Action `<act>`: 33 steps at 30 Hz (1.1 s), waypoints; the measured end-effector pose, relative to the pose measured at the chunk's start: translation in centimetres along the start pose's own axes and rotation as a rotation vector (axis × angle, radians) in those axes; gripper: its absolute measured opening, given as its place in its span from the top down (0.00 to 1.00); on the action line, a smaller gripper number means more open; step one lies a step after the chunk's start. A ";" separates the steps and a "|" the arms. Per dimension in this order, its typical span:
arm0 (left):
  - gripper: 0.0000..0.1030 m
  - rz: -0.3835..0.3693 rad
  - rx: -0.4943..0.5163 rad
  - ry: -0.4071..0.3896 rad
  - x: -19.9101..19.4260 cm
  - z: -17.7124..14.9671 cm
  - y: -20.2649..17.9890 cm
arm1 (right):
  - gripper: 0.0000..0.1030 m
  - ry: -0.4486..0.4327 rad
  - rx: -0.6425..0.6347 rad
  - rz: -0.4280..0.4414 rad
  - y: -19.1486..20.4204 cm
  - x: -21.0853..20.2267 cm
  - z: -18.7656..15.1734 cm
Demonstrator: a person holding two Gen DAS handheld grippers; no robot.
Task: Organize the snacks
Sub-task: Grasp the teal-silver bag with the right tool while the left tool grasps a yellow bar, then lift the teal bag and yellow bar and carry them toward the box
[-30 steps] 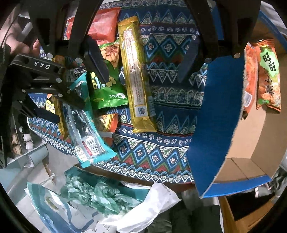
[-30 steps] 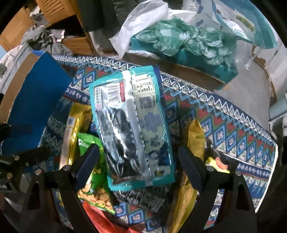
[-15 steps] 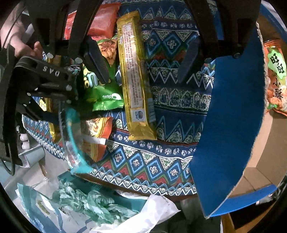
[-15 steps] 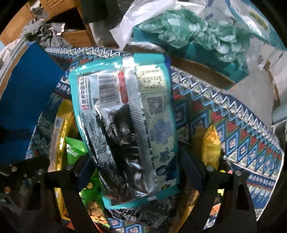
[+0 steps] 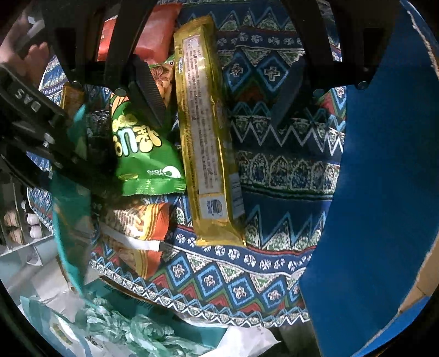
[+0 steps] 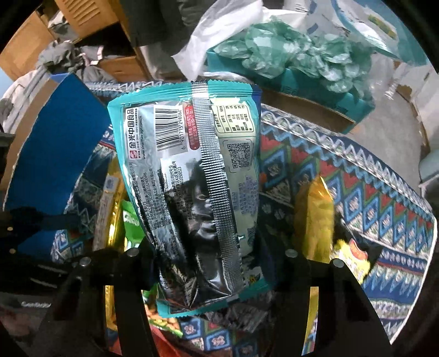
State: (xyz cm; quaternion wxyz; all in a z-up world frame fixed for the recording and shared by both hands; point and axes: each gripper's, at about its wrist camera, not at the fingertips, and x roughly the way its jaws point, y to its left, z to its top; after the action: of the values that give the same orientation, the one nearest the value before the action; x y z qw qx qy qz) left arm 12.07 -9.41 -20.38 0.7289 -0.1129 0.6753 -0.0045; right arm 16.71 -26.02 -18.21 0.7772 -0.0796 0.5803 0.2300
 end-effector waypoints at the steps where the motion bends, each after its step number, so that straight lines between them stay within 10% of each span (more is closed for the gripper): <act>1: 0.23 -0.004 -0.002 0.004 0.2 -0.2 0.0 | 0.45 0.000 0.005 -0.009 -0.1 -0.1 -0.2; 6: 0.23 -0.005 0.028 0.021 1.2 -0.5 -0.6 | 0.45 -0.005 0.041 -0.025 -0.4 -0.8 -1.3; 16: 0.66 0.009 0.115 -0.032 1.4 -1.3 -2.4 | 0.45 0.009 0.082 -0.033 -0.1 -1.3 -4.4; 33: 0.72 0.058 0.170 -0.117 -2.8 -2.4 -1.0 | 0.45 -0.042 0.103 -0.049 1.4 -4.1 -5.5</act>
State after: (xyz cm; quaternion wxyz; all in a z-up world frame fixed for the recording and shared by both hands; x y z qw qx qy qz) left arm 9.58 -10.29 -17.58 0.7739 -0.0311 0.6317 -0.0341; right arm 10.39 -28.06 -15.86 0.7977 -0.0490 0.5728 0.1823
